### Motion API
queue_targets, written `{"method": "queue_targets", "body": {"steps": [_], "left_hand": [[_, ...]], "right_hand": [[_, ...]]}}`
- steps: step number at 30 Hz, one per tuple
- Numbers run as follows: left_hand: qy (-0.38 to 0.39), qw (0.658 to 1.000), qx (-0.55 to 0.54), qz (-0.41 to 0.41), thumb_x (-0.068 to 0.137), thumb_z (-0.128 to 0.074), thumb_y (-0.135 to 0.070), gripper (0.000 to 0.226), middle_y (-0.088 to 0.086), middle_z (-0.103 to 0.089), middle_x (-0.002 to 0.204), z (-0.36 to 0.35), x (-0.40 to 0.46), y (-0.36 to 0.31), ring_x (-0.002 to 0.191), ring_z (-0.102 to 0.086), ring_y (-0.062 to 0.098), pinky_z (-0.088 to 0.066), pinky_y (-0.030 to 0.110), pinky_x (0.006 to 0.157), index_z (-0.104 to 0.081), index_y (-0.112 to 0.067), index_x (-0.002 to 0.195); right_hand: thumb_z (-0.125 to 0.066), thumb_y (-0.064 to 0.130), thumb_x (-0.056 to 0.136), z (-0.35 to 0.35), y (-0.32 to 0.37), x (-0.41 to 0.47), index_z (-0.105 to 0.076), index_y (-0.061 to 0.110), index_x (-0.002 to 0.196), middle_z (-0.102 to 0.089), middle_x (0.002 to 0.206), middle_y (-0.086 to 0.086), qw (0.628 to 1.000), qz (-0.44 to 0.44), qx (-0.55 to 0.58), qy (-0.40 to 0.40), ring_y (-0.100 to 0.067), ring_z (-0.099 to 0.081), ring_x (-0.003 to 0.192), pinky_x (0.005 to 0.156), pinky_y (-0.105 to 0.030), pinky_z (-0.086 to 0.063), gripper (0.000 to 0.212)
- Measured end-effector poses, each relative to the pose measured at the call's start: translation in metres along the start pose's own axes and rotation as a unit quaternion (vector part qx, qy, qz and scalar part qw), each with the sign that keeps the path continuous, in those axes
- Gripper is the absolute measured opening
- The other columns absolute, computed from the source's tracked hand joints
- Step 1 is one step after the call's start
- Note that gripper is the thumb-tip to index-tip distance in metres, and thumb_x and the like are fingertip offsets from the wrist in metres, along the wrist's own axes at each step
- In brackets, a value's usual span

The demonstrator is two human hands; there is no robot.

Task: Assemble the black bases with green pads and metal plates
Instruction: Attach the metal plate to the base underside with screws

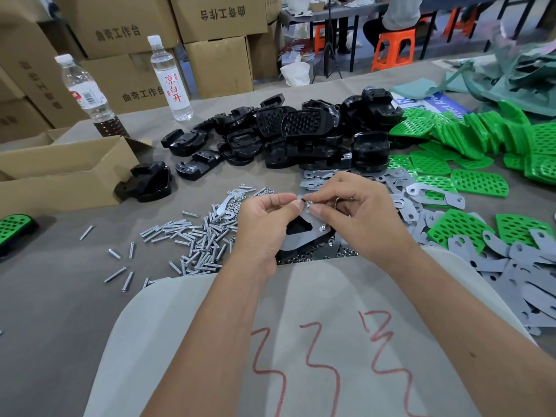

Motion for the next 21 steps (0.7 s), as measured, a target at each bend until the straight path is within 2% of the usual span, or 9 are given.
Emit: {"method": "queue_targets", "body": {"steps": [2,3,7,8,11,15,16,19,21], "left_hand": [[-0.007,1.0,-0.002,0.005,0.09,-0.076,-0.004,0.008,0.005,-0.073,0.078,-0.001,0.0,0.001,0.064,-0.068,0.012,-0.053,0.021,0.06,-0.072,-0.008,0.095],[-0.011,1.0,-0.004,0.006,0.09,-0.076,-0.005,0.008,0.005,-0.074,0.077,0.0,0.0,0.002,0.064,-0.068,0.012,-0.053,0.021,0.059,-0.071,-0.009,0.094],[-0.021,1.0,-0.004,0.001,0.09,-0.077,-0.006,0.009,0.008,-0.073,0.083,0.002,0.001,0.001,0.073,-0.067,0.019,-0.054,0.028,0.069,-0.072,-0.006,0.098],[-0.023,1.0,-0.005,0.002,0.09,-0.076,-0.006,0.01,0.01,-0.074,0.086,0.002,0.0,0.001,0.075,-0.068,0.02,-0.055,0.03,0.07,-0.073,-0.004,0.099],[-0.03,0.999,-0.015,0.017,0.091,-0.075,-0.007,0.005,0.009,-0.075,0.085,0.003,0.0,0.002,0.071,-0.069,0.019,-0.057,0.028,0.063,-0.074,-0.006,0.096],[-0.035,0.999,-0.01,0.019,0.092,-0.075,-0.007,0.009,0.011,-0.076,0.086,0.004,0.001,0.002,0.072,-0.069,0.018,-0.056,0.026,0.06,-0.074,-0.003,0.1],[-0.038,0.999,-0.009,0.019,0.092,-0.075,-0.008,0.009,0.01,-0.076,0.086,0.005,0.001,0.002,0.072,-0.069,0.019,-0.055,0.026,0.06,-0.074,-0.003,0.1],[-0.046,0.998,-0.02,0.029,0.091,-0.075,-0.008,0.01,0.01,-0.076,0.085,0.007,0.0,0.004,0.071,-0.069,0.019,-0.057,0.027,0.059,-0.075,-0.003,0.099],[-0.056,0.998,-0.004,0.014,0.09,-0.076,-0.008,0.01,0.011,-0.076,0.087,0.008,0.0,0.002,0.072,-0.068,0.019,-0.057,0.029,0.064,-0.074,-0.003,0.098]], "right_hand": [[-0.084,0.017,0.083,0.004,-0.002,-0.001,-0.076,0.018,0.078,-0.063,0.081,-0.005,1.0,-0.011,-0.002,-0.021,-0.03,-0.061,0.072,0.061,-0.052,-0.051,0.009],[-0.085,0.024,0.081,0.007,-0.001,-0.001,-0.071,0.016,0.073,-0.062,0.078,-0.003,0.999,-0.01,-0.014,-0.038,-0.029,-0.06,0.069,0.06,-0.05,-0.051,0.018],[-0.077,0.023,0.092,0.001,0.003,-0.003,-0.079,0.022,0.098,-0.064,0.094,-0.004,0.999,-0.026,-0.015,-0.014,-0.029,-0.063,0.081,0.071,-0.049,-0.055,0.006],[-0.075,0.021,0.095,0.0,0.001,-0.002,-0.081,0.023,0.099,-0.064,0.097,-0.003,0.999,-0.032,-0.016,-0.008,-0.027,-0.063,0.084,0.073,-0.045,-0.053,0.007],[-0.071,0.025,0.097,0.012,0.001,-0.002,-0.076,0.01,0.075,-0.063,0.089,-0.001,0.998,-0.035,0.016,-0.052,-0.011,-0.06,0.079,0.074,-0.029,-0.044,0.028],[-0.064,0.035,0.097,0.004,0.002,-0.002,-0.081,0.018,0.102,-0.064,0.104,0.0,0.998,-0.055,0.013,-0.019,-0.012,-0.063,0.092,0.083,-0.025,-0.049,0.025],[-0.063,0.038,0.097,0.003,0.001,-0.003,-0.083,0.021,0.096,-0.064,0.102,0.003,0.998,-0.058,0.016,-0.018,-0.011,-0.063,0.093,0.083,-0.024,-0.048,0.026],[-0.062,0.042,0.099,0.013,0.001,-0.003,-0.068,0.018,0.059,-0.058,0.083,-0.011,0.994,-0.06,0.064,-0.061,-0.018,-0.056,0.078,0.073,-0.033,-0.043,0.046],[-0.064,0.035,0.098,0.014,0.002,-0.003,-0.067,0.016,0.071,-0.059,0.082,-0.013,0.997,-0.049,0.029,-0.06,-0.02,-0.055,0.073,0.069,-0.04,-0.044,0.033]]}}
Point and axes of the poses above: each hand's wrist, its own x-axis towards the middle knuckle, its own z-axis out of the back of the hand, y = z × x, the point moved 9 cm from there along x, towards the middle knuckle
